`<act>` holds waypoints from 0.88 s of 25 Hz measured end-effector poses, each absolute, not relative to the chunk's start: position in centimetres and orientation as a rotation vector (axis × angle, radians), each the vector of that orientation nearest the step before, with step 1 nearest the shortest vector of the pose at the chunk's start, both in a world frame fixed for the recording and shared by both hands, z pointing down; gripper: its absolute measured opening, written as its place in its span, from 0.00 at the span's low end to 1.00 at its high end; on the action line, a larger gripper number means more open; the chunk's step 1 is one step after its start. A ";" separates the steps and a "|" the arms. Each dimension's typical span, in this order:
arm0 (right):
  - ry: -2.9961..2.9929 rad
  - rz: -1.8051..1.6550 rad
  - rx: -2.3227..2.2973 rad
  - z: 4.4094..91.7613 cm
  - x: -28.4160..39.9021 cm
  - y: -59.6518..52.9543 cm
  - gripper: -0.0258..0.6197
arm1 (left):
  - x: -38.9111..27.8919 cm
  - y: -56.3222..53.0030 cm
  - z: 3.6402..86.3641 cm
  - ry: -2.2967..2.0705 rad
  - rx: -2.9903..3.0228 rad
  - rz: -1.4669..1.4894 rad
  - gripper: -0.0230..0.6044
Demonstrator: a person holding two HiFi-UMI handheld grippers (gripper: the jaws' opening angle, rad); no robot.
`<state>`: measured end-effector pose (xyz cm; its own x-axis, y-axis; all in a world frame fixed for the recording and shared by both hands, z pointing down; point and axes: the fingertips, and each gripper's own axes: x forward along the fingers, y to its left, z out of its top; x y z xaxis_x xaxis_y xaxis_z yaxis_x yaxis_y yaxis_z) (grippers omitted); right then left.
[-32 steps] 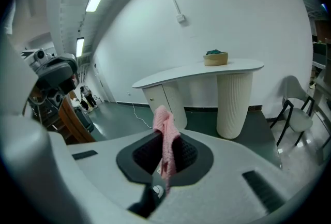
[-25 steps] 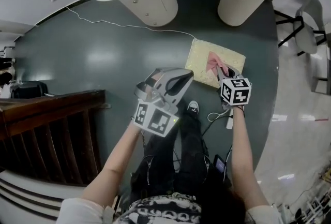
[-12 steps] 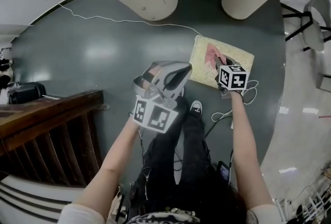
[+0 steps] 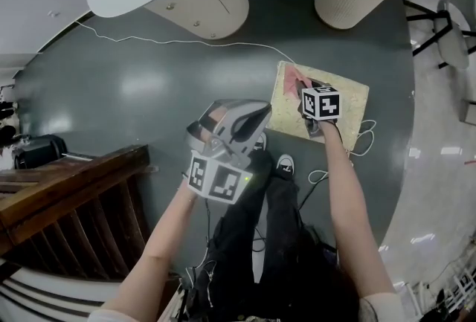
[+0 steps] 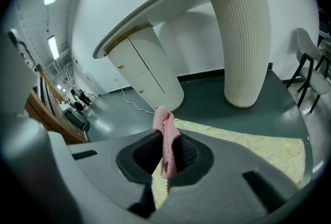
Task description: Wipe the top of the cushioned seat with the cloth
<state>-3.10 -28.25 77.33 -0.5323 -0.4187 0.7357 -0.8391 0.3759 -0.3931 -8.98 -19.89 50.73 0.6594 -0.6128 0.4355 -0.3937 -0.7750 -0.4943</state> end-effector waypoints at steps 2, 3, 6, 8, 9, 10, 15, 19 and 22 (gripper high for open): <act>-2.092 1.073 1.081 78.6 -3.3 -28.5 0.06 | -9.1 -20.2 51.2 0.794 -2.525 -0.860 0.05; -2.084 1.077 1.081 79.1 -3.3 -28.5 0.06 | -9.0 -20.3 51.4 0.790 -2.528 -0.865 0.05; -2.051 1.052 1.083 80.6 -2.5 -28.4 0.06 | -8.9 -20.2 52.1 0.773 -2.539 -0.882 0.05; -2.024 1.034 1.093 81.4 -1.4 -28.3 0.06 | -8.7 -20.1 52.6 0.766 -2.547 -0.890 0.05; -2.013 1.030 1.102 81.6 -0.7 -28.3 0.06 | -8.7 -20.0 52.8 0.764 -2.551 -0.893 0.05; -2.003 1.028 1.115 81.7 0.0 -28.3 0.06 | -8.6 -20.0 52.9 0.762 -2.555 -0.895 0.05; -1.951 1.002 1.192 81.6 4.6 -27.3 0.06 | -7.7 -19.3 53.6 0.733 -2.586 -0.900 0.05; -1.887 0.991 1.264 81.6 9.5 -26.4 0.06 | -6.3 -18.9 54.2 0.697 -2.604 -0.890 0.05; -1.836 0.989 1.317 81.6 13.4 -25.5 0.06 | -5.3 -18.6 54.4 0.671 -2.617 -0.885 0.05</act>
<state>13.37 -25.55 81.55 -0.2729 -0.4572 0.8464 -0.9584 0.2058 -0.1978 -5.31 -18.59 54.36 0.7016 -0.5164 0.4910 -0.3335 -0.8469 -0.4142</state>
